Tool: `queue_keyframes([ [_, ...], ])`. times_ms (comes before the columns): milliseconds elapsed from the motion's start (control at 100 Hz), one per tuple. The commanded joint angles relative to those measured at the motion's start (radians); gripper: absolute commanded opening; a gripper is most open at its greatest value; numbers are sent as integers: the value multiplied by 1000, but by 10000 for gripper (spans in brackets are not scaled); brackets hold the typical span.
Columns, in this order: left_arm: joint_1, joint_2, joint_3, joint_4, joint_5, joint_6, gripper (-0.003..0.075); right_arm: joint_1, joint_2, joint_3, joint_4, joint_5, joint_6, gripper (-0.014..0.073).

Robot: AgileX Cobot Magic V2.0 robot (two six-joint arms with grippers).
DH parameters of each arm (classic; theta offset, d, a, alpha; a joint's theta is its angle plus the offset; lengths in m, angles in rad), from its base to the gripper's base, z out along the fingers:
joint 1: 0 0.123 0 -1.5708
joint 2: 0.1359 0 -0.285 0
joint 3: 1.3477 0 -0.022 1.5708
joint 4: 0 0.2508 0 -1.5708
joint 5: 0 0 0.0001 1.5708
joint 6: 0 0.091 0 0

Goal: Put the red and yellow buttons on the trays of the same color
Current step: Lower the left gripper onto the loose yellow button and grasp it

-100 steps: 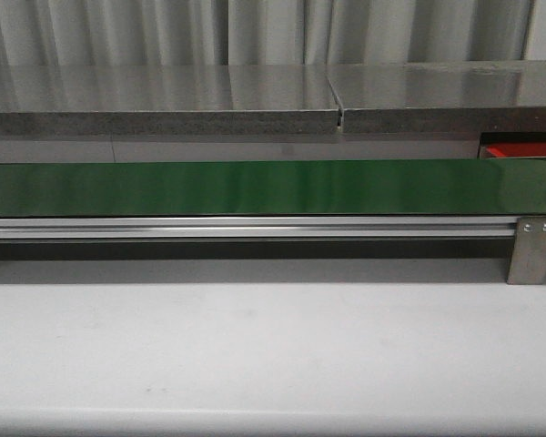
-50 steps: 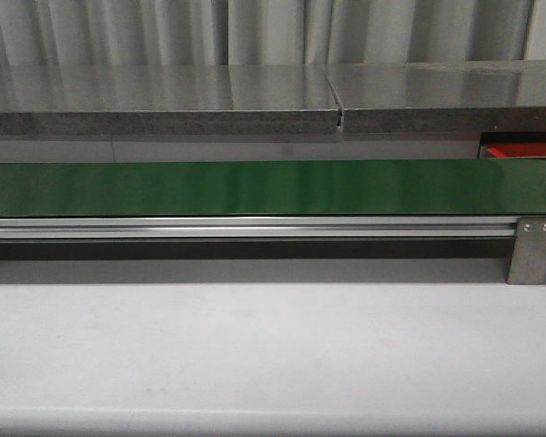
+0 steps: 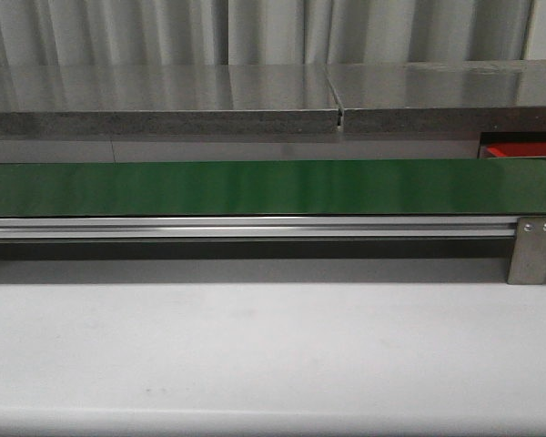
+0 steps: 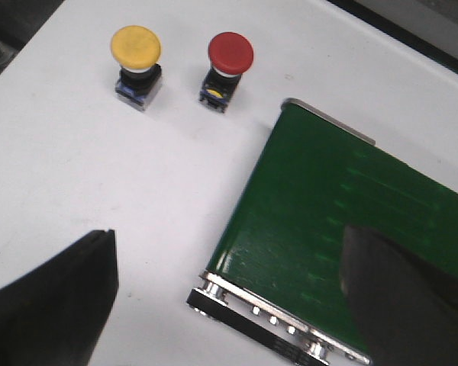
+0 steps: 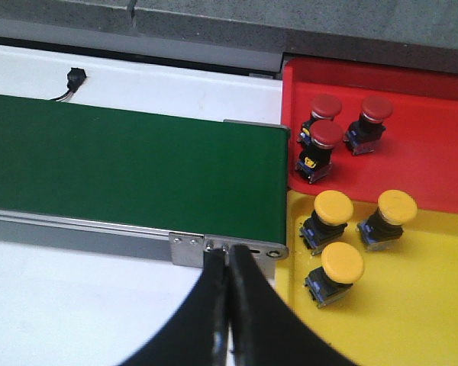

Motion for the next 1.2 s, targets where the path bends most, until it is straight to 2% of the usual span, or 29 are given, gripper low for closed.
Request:
queue_keyframes([
  [0, 26, 17, -88, -24, -10, -33, 580, 0, -3, -22, -1, -75, -13, -108],
  [180, 61, 149, -233, -24, 56, -85, 564, 0, -3, -22, -1, -74, -13, -108],
  [460, 61, 368, -452, -15, 127, -160, 564, 0, -3, -22, -1, -74, -13, -108],
  [710, 61, 535, -612, -8, 141, -235, 564, 0, -3, -22, -1, -74, -13, -108],
  [1190, 61, 697, -735, -32, 68, -276, 564, 0, -3, -22, -1, -74, -13, -108],
])
